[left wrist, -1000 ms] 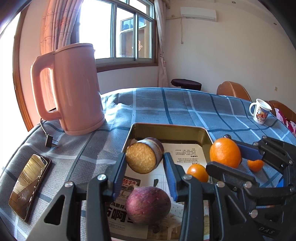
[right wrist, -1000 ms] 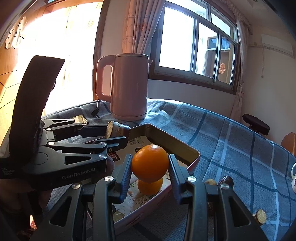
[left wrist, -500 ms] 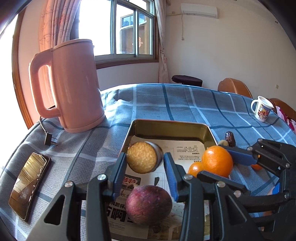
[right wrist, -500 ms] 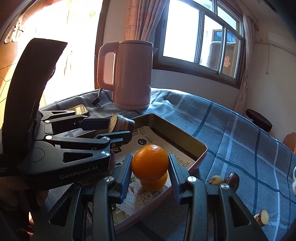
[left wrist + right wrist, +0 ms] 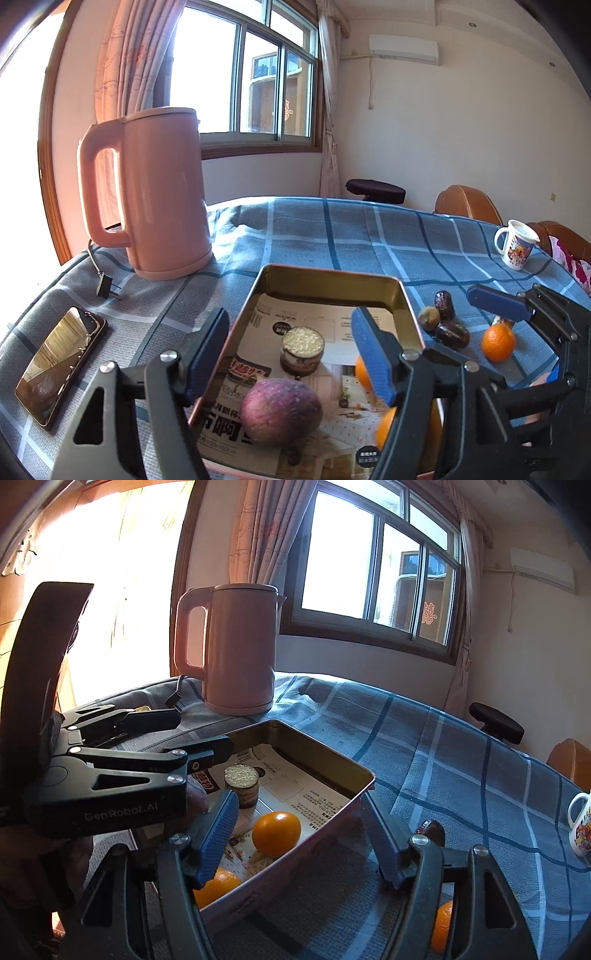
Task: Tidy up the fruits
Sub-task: 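Grasp an orange with the left tool while the right tool grasps a cut tuber piece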
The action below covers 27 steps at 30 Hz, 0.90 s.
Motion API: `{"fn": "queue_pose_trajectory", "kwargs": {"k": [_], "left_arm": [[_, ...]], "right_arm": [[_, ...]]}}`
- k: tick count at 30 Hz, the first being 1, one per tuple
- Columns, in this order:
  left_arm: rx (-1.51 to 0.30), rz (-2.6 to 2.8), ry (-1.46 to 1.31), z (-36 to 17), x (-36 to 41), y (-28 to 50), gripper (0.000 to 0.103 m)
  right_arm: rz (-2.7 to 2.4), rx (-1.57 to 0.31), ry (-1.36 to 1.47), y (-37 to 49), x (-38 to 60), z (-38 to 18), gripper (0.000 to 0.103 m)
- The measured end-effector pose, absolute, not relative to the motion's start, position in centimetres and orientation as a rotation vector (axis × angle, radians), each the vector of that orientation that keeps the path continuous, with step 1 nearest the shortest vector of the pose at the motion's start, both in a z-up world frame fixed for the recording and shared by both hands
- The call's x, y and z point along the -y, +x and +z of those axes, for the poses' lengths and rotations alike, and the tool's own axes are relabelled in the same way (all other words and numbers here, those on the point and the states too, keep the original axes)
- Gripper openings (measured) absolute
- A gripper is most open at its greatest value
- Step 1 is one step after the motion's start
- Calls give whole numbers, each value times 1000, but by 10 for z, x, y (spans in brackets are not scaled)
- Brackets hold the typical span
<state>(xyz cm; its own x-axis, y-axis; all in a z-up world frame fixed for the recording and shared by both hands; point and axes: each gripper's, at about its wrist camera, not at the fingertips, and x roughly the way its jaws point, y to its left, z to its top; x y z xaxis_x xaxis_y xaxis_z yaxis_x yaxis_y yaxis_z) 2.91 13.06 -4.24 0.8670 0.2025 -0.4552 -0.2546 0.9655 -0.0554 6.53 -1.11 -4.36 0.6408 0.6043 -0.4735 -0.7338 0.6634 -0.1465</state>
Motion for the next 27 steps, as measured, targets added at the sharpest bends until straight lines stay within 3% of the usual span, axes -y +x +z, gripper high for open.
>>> {"fn": "queue_pose_trajectory", "kwargs": {"k": [5,11,27], "left_arm": [[-424,162,-73,-30,-92,32,77],[-439,56,2,-25,-39,48,78],[-674,-193,105,-60,58,115,76]], "right_arm": [[656,-410,-274,83,64,-37,70],[453,-459,-170,116,124,-34,70],[275,-543,2,147,195,-41,70]]}}
